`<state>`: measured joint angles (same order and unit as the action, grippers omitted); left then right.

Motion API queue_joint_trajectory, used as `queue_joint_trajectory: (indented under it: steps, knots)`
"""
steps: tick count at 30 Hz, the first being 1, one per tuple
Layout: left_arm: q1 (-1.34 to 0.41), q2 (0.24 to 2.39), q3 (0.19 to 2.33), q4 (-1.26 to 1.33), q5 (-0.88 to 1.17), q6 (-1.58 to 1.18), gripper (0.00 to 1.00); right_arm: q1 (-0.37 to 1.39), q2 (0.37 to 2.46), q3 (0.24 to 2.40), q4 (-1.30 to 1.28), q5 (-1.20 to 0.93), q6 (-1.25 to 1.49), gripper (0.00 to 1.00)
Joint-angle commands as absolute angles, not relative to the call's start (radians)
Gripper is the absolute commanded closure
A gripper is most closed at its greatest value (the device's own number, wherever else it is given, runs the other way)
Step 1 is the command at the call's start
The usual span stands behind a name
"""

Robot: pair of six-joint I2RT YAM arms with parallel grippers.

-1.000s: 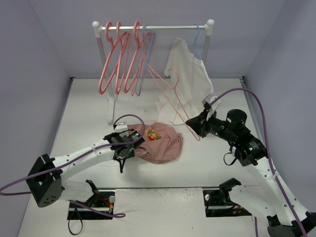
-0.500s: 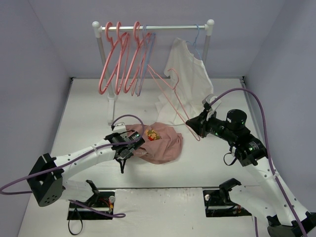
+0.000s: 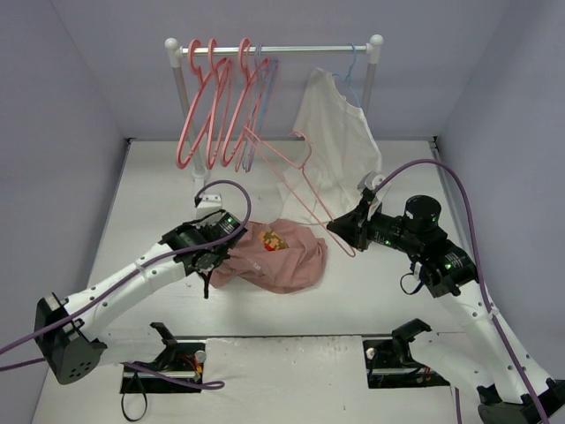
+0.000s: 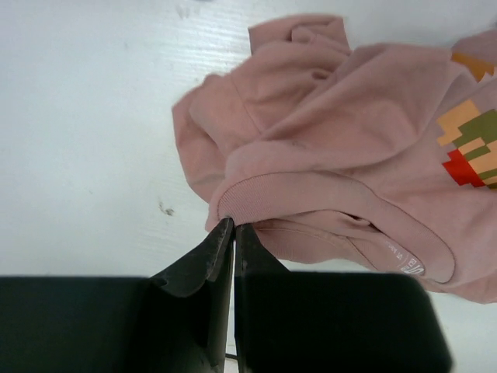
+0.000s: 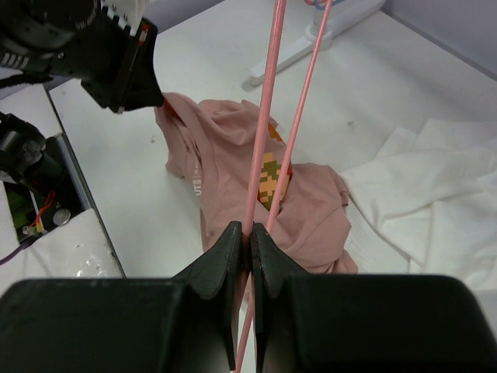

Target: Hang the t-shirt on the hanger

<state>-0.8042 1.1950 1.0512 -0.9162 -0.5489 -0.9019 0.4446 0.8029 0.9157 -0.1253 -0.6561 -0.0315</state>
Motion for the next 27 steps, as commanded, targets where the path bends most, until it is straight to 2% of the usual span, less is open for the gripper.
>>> queue_joint_trajectory:
  steps: [1,6,12,19,27]
  knots:
    - [-0.775,1.176,1.097,-0.930,-0.588,-0.724,1.00,0.439,0.797,0.927,-0.067,-0.715,-0.046,1.00]
    - [-0.770,1.217,1.028,-0.857,-0.540,-0.779,1.00,0.439,0.802,0.925,-0.069,-0.698,-0.041,1.00]
    - [-0.770,1.290,1.003,-0.822,-0.587,-0.891,0.99,0.439,0.804,0.919,-0.069,-0.689,-0.034,1.00]
    - [-0.770,1.327,1.006,-0.819,-0.643,-0.923,0.77,0.439,0.802,0.920,-0.072,-0.690,-0.025,1.00]
    - [-0.739,1.325,0.985,-0.805,-0.656,-0.914,0.71,0.439,0.813,0.923,-0.072,-0.689,-0.021,1.00]
